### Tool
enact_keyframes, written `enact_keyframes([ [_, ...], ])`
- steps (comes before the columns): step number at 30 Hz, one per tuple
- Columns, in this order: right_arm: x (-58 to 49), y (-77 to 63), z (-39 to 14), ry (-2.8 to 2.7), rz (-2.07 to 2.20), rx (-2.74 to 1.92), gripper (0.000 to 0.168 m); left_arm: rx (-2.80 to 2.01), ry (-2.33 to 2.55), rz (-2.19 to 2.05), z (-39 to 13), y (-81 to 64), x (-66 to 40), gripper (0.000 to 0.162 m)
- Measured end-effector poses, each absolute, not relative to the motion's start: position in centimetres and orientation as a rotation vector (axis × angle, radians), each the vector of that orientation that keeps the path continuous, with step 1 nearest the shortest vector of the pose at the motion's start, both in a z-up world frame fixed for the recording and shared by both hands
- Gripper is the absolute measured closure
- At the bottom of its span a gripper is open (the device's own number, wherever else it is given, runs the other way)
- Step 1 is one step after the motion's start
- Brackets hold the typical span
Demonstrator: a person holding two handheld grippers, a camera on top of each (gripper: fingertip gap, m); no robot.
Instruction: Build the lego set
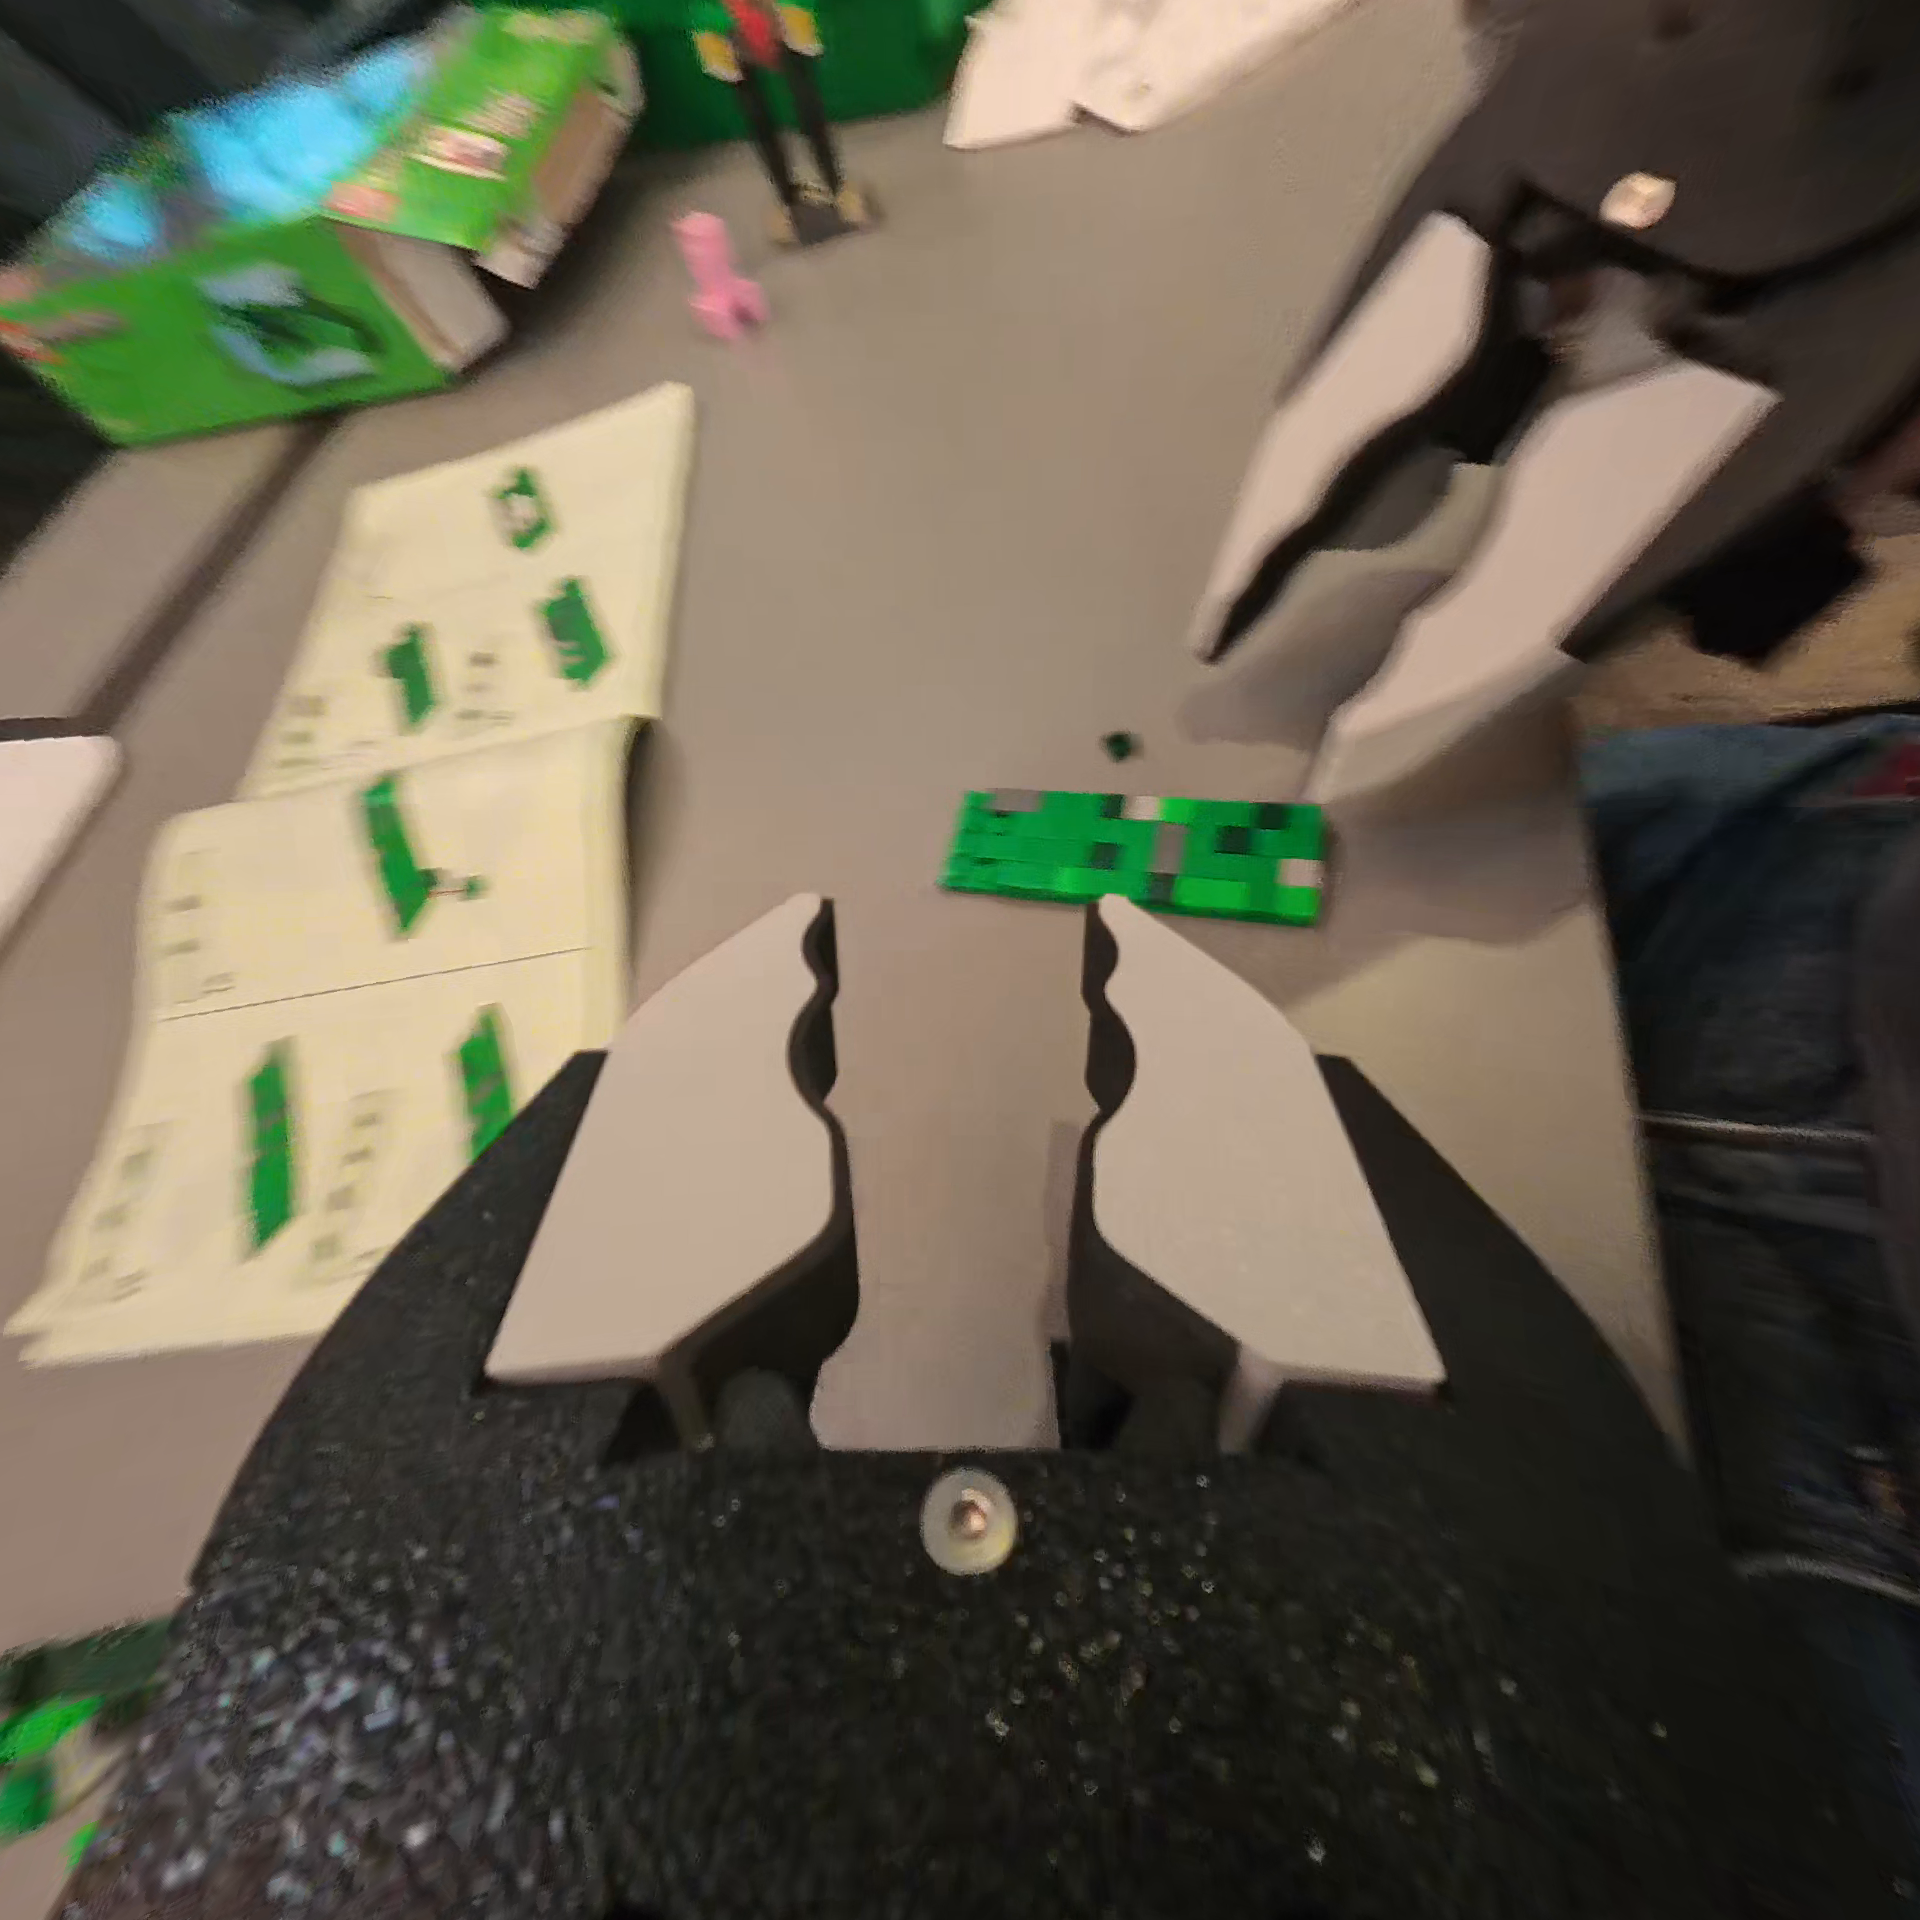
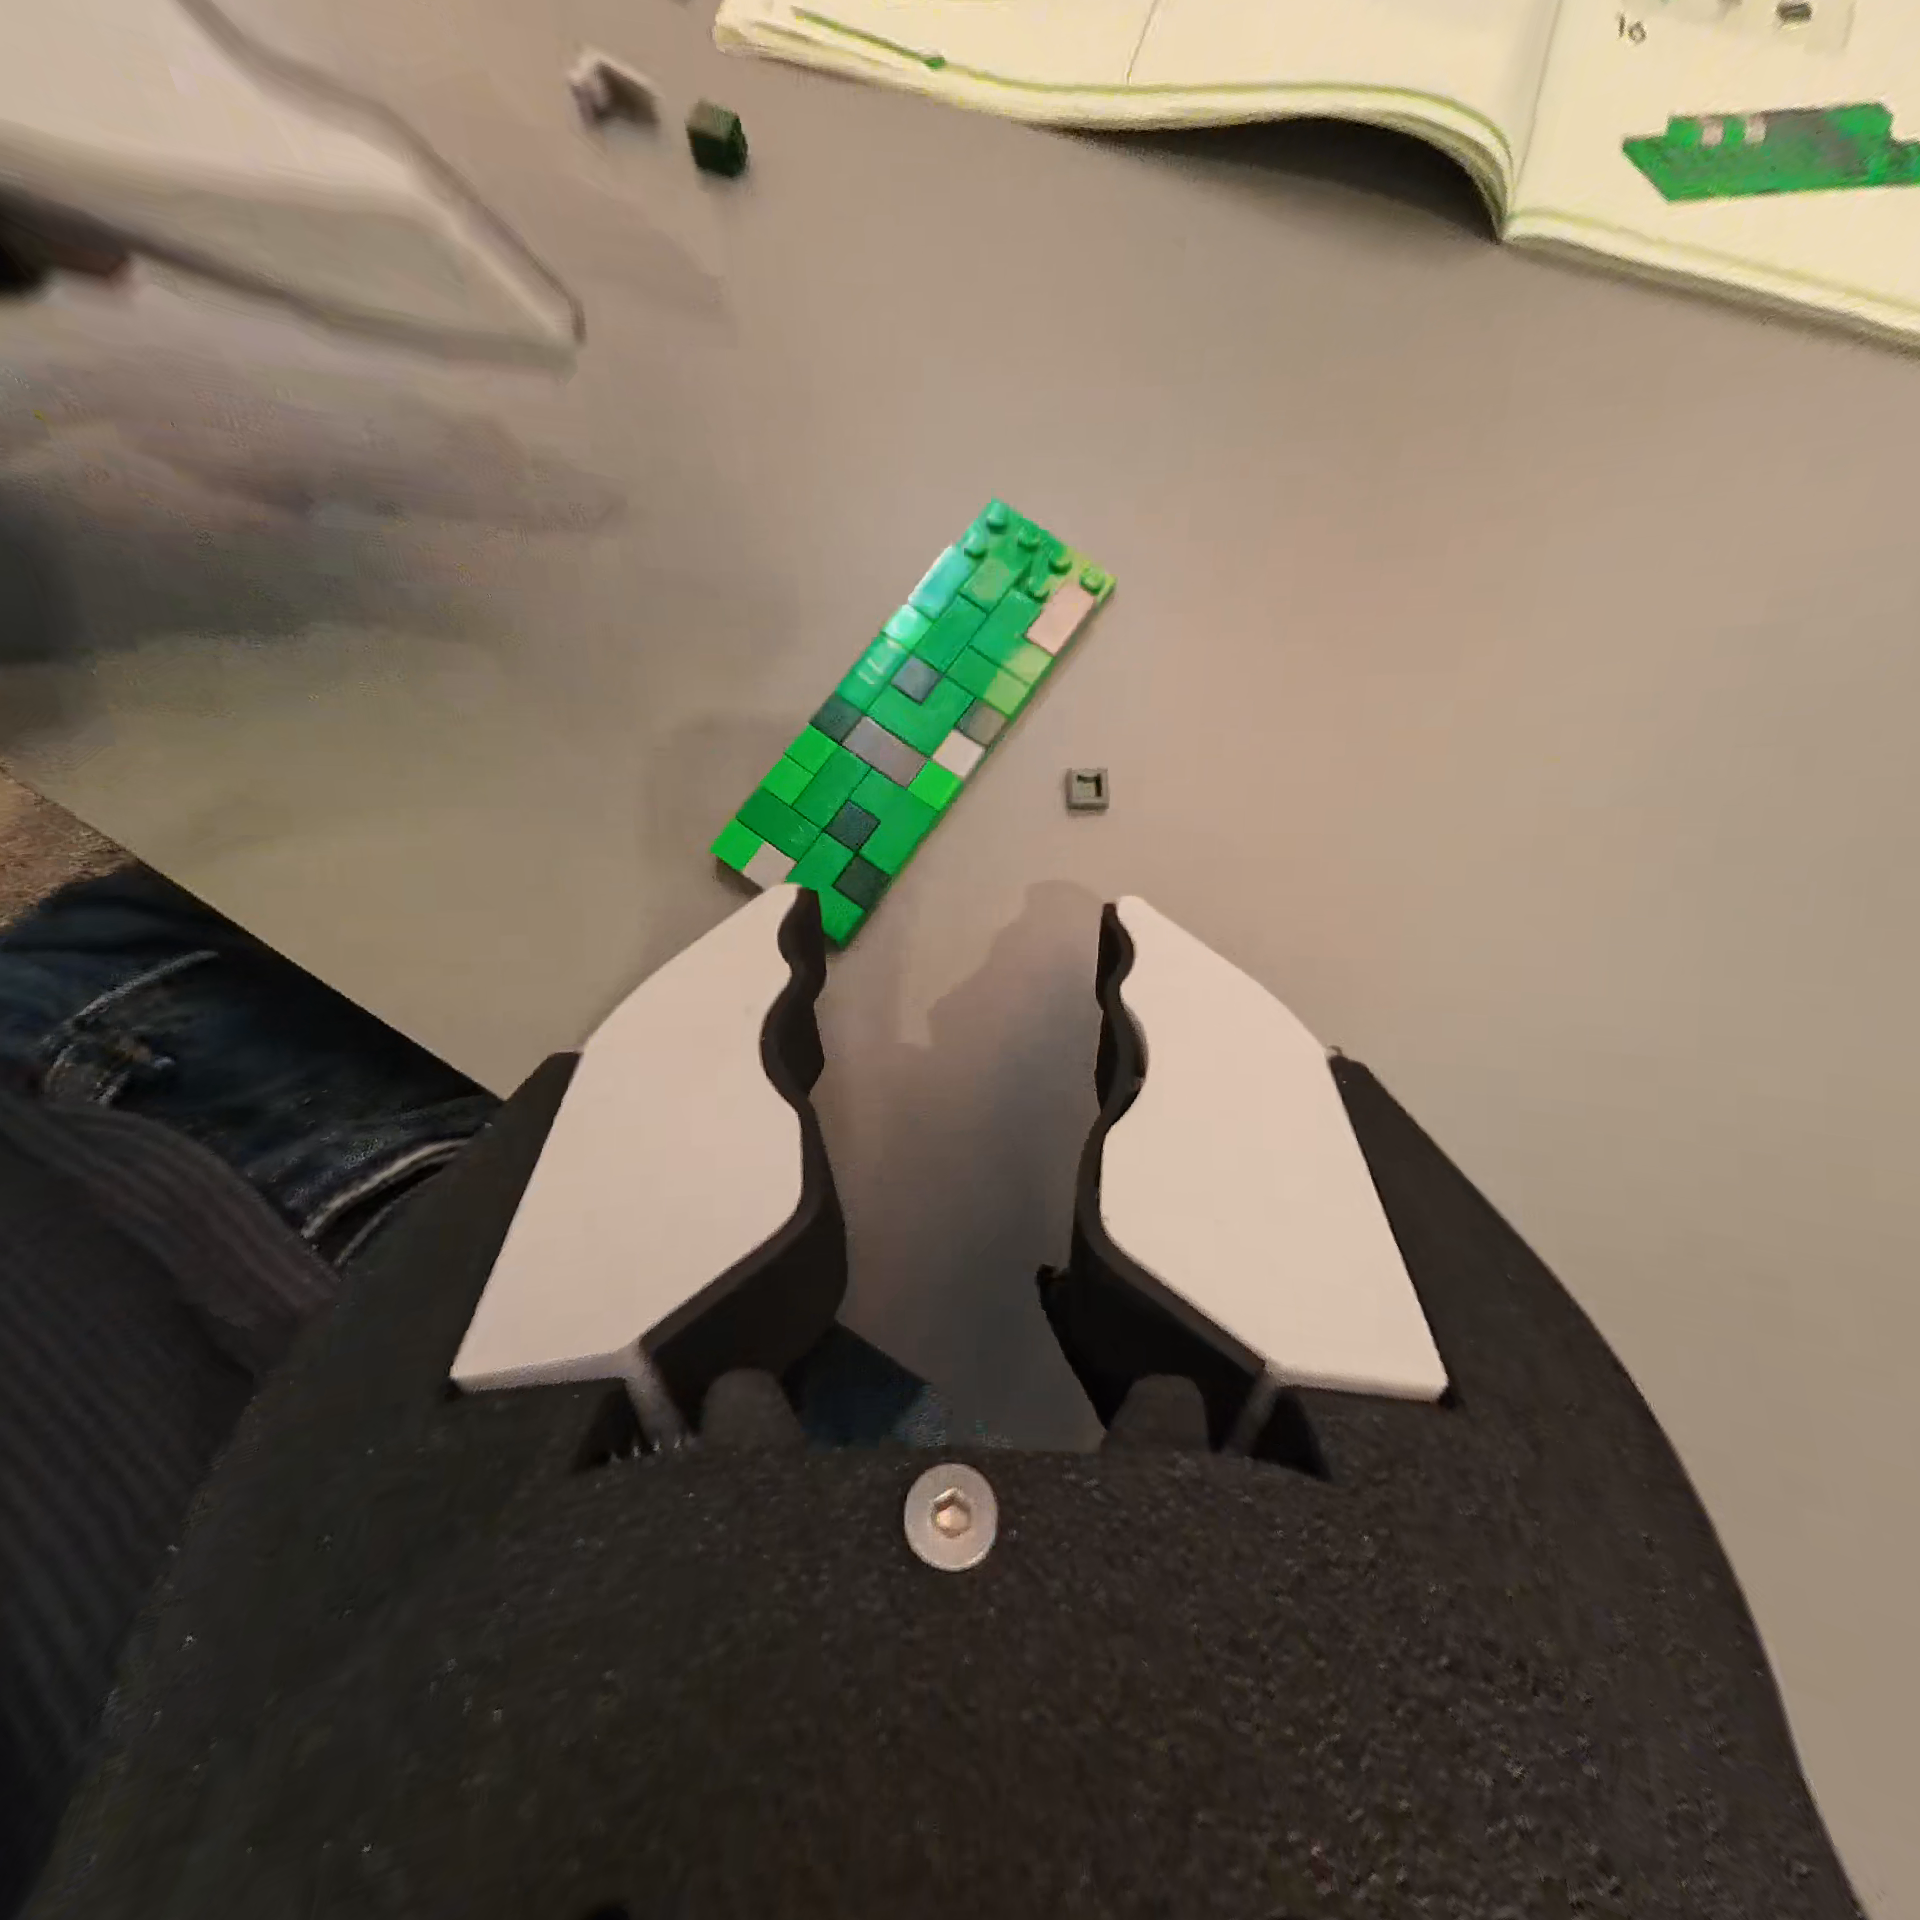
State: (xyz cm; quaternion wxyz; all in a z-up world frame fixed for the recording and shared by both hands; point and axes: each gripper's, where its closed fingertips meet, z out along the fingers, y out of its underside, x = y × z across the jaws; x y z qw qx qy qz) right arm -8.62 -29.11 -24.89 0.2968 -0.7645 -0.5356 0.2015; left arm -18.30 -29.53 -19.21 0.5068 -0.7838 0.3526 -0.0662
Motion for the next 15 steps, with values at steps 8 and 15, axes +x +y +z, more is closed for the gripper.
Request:
enact_keyframes([
  [8,-10.9,-31.2,-25.6,-1.340,0.449,-2.090,0.119,-1.549,0.814,0.161,-15.6,-24.7,-22.5,0.122],
  [15,-11.6,-30.2,-25.9,-1.353,0.178,-2.105,0.126,-1.407,0.795,0.200,-16.1,-23.8,-22.8,0.127],
])
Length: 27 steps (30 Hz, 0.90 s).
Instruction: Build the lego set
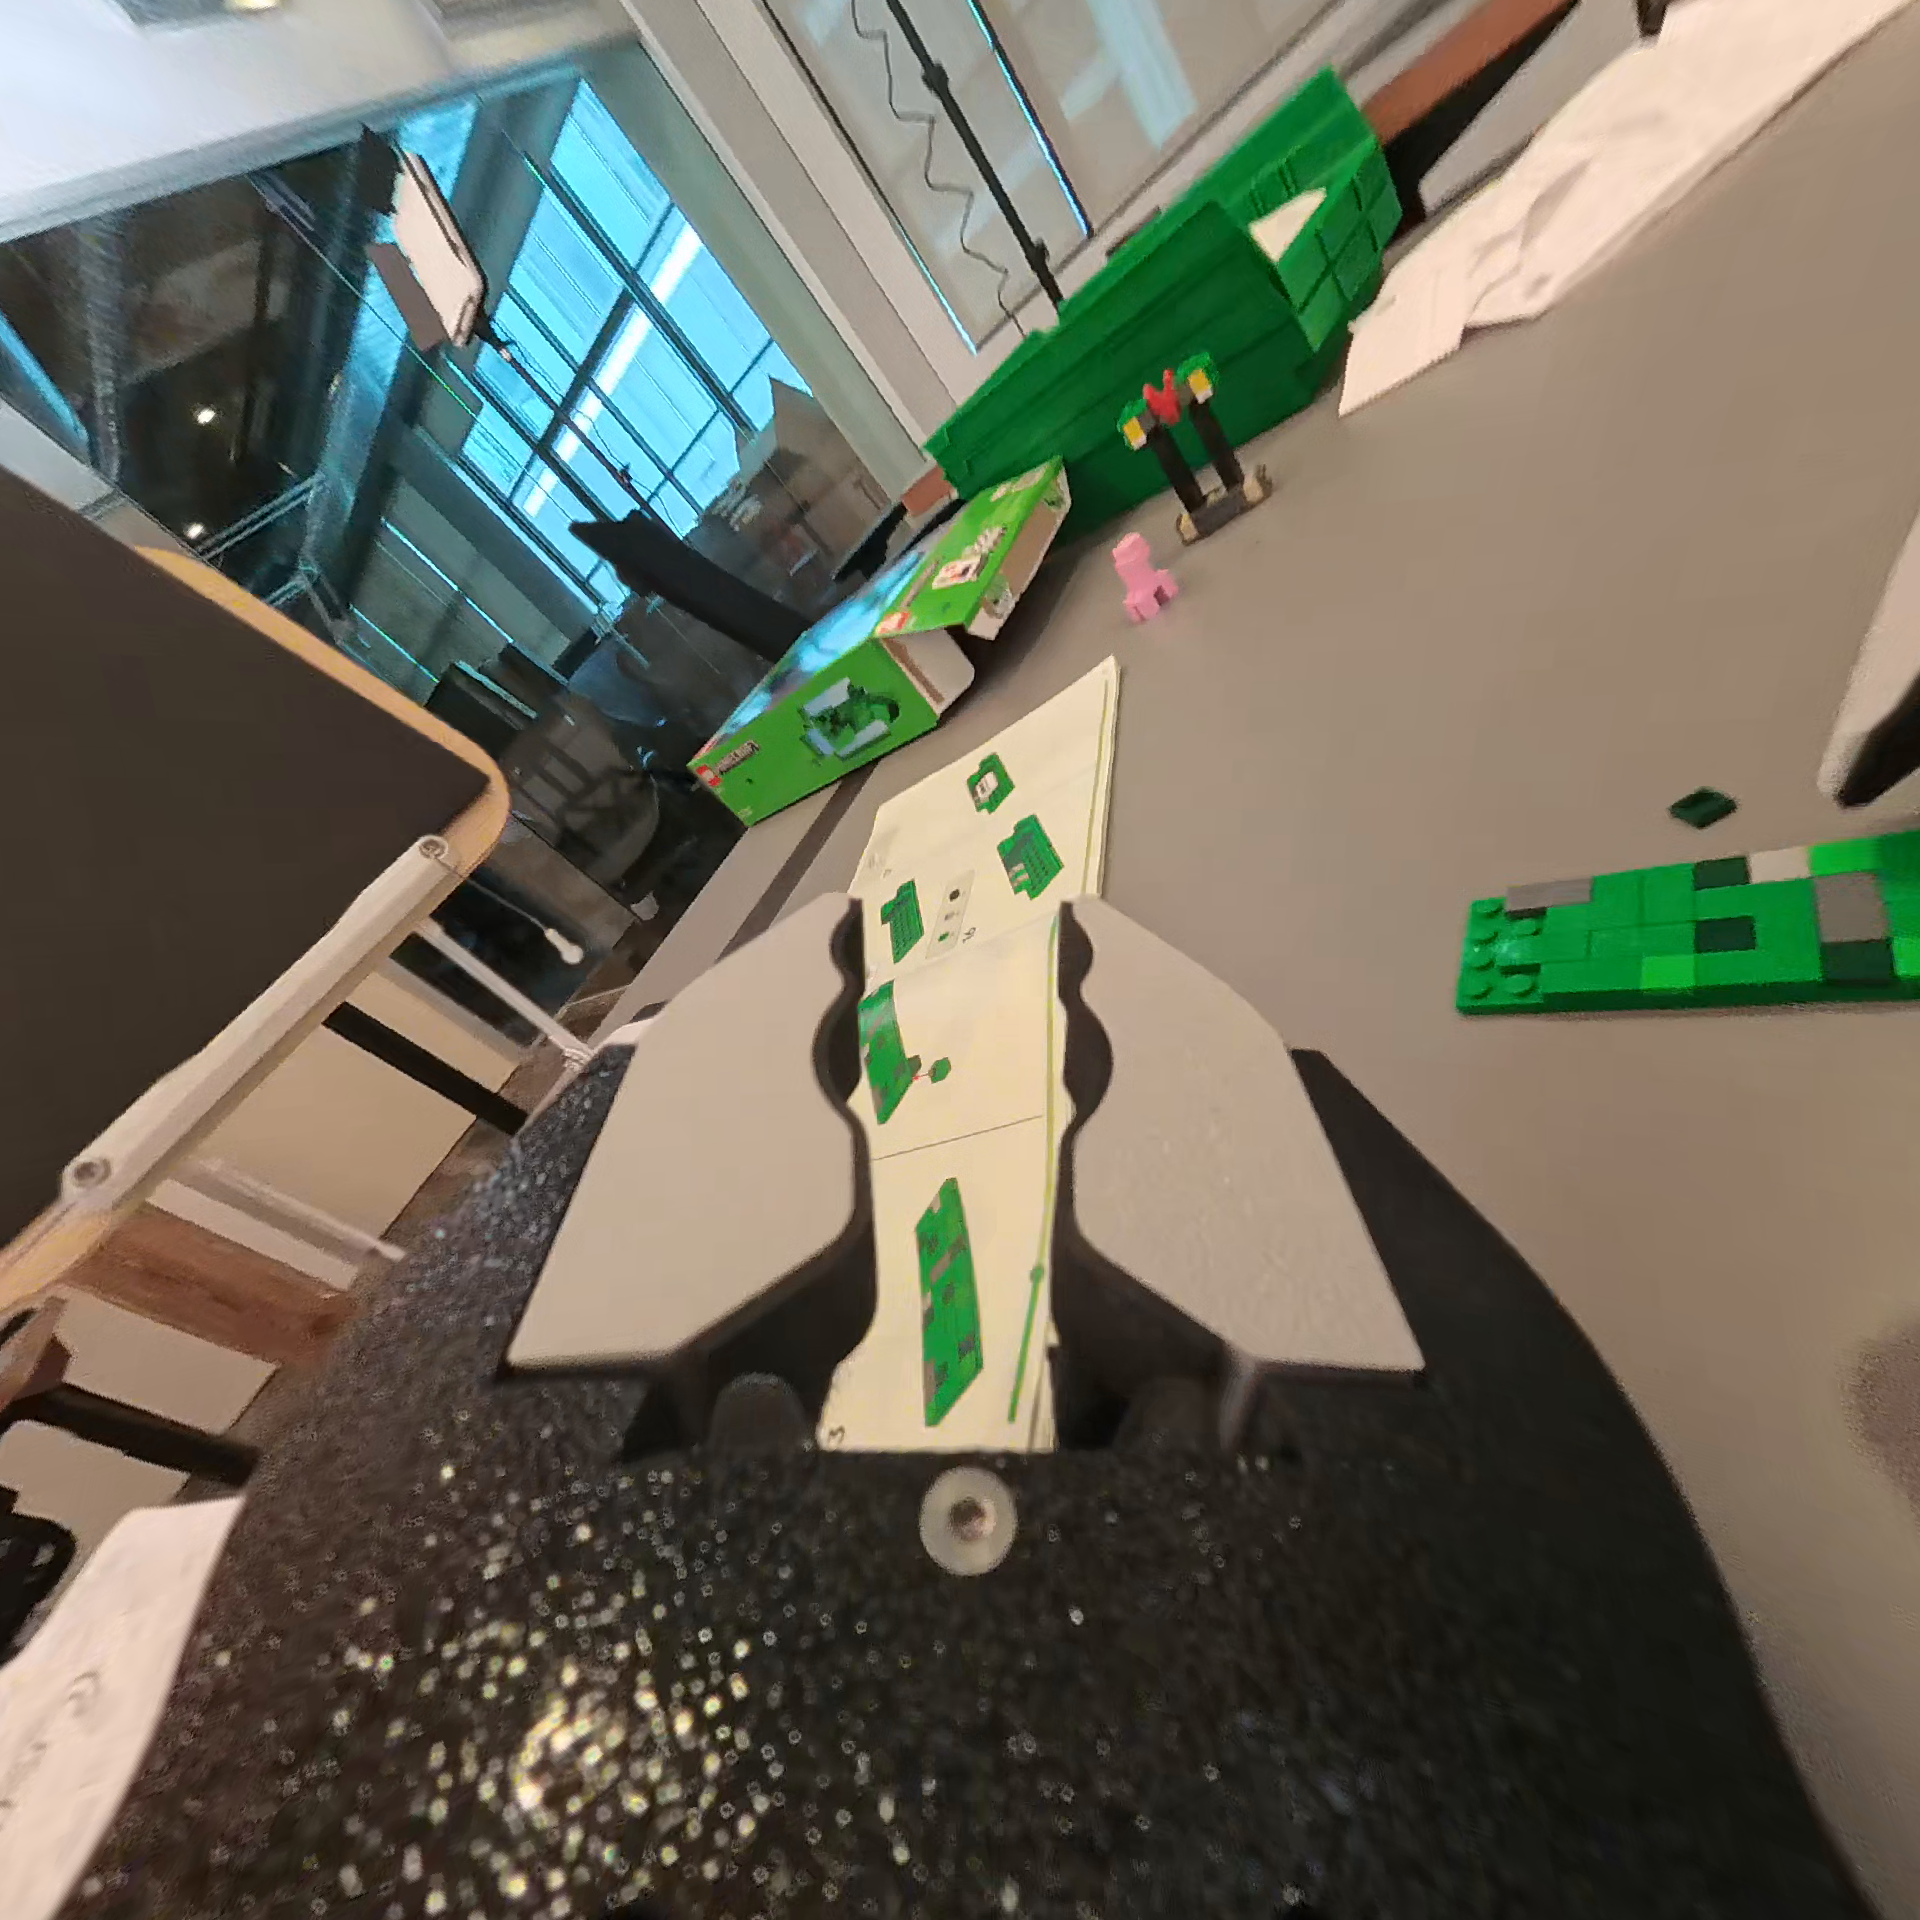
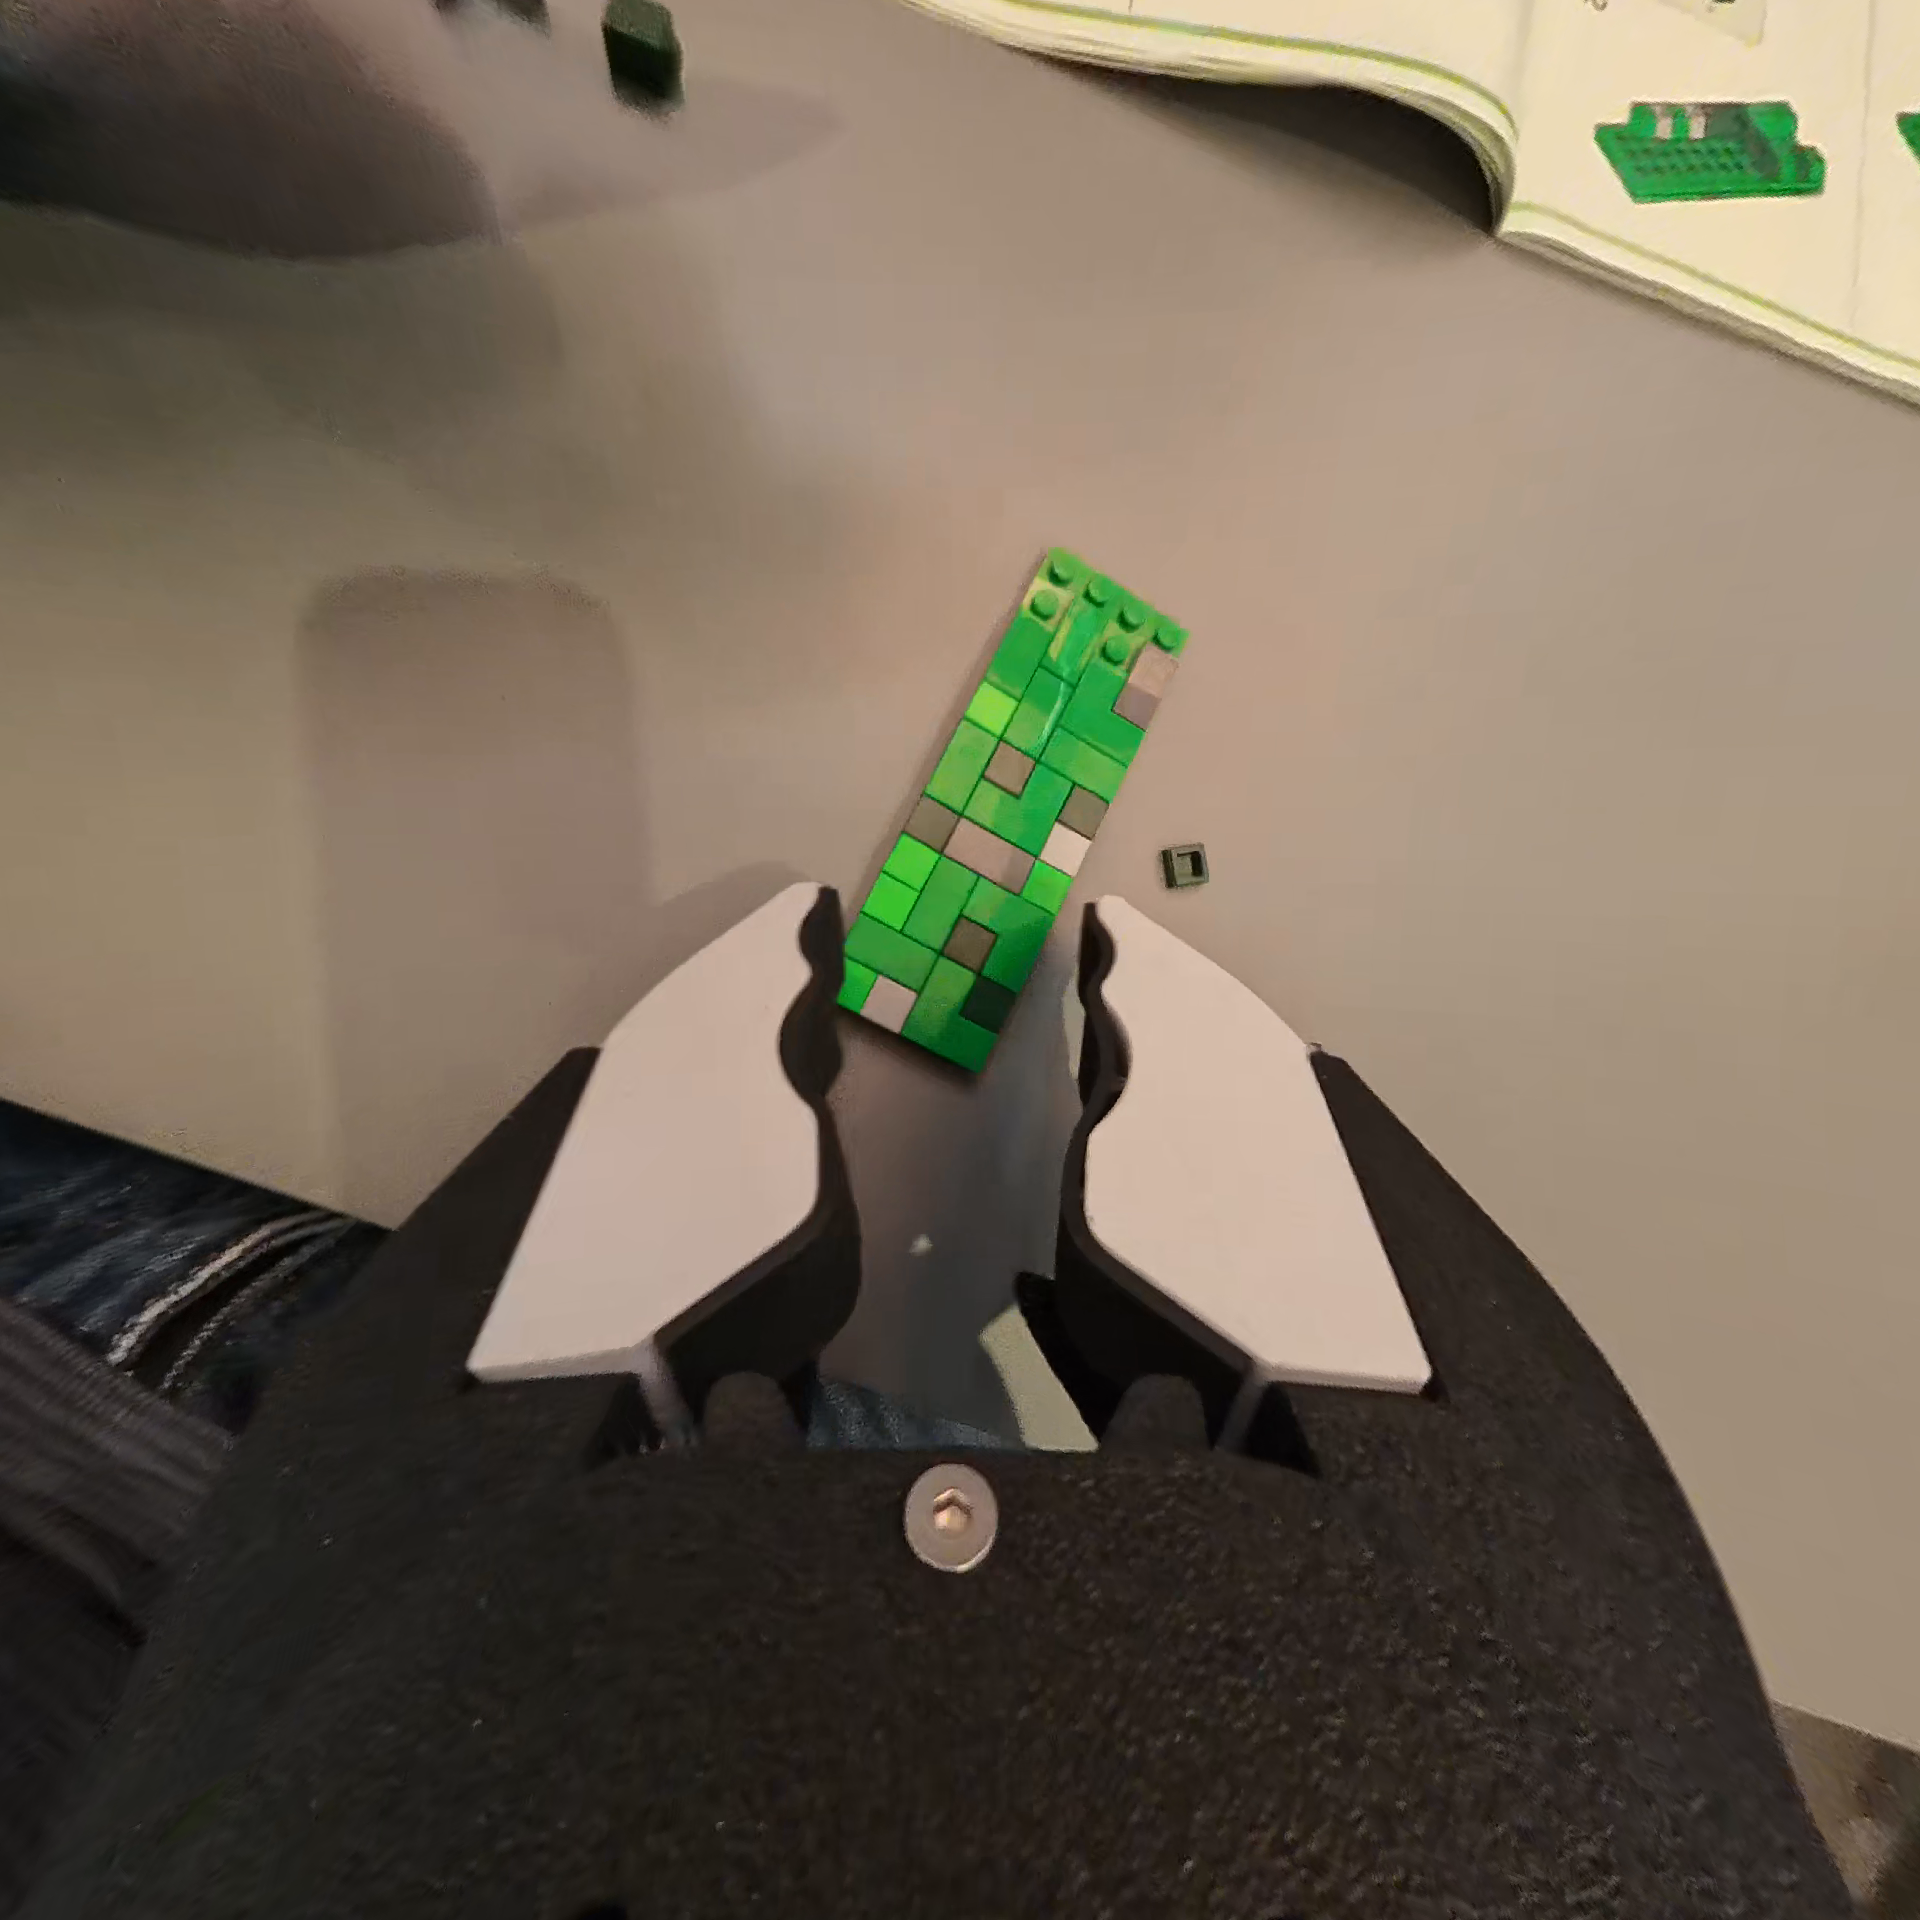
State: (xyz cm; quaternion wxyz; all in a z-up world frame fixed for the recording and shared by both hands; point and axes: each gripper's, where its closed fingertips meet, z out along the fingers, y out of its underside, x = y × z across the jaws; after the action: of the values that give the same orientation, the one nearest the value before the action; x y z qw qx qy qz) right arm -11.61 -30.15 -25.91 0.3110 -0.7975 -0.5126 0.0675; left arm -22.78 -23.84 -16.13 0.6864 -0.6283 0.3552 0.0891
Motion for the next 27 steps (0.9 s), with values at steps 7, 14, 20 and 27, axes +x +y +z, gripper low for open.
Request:
enact_keyframes([
  [7,-13.2,-28.8,-24.6,-1.447,0.156,-1.950,0.167,-1.435,0.585,-0.045,-15.5,-24.0,-25.4,0.130],
  [14,-13.8,-27.3,-24.2,-1.453,0.412,-2.051,0.138,-1.485,0.535,-0.131,-16.3,-23.5,-26.0,0.128],
  [20,-11.6,-28.6,-25.8,-1.236,0.491,-2.363,0.110,-1.490,0.598,-0.107,-16.9,-23.6,-25.2,0.131],
  [27,-12.0,-27.8,-26.1,-1.261,0.370,-2.323,0.116,-1.503,0.614,-0.136,-17.2,-23.6,-24.9,0.134],
])
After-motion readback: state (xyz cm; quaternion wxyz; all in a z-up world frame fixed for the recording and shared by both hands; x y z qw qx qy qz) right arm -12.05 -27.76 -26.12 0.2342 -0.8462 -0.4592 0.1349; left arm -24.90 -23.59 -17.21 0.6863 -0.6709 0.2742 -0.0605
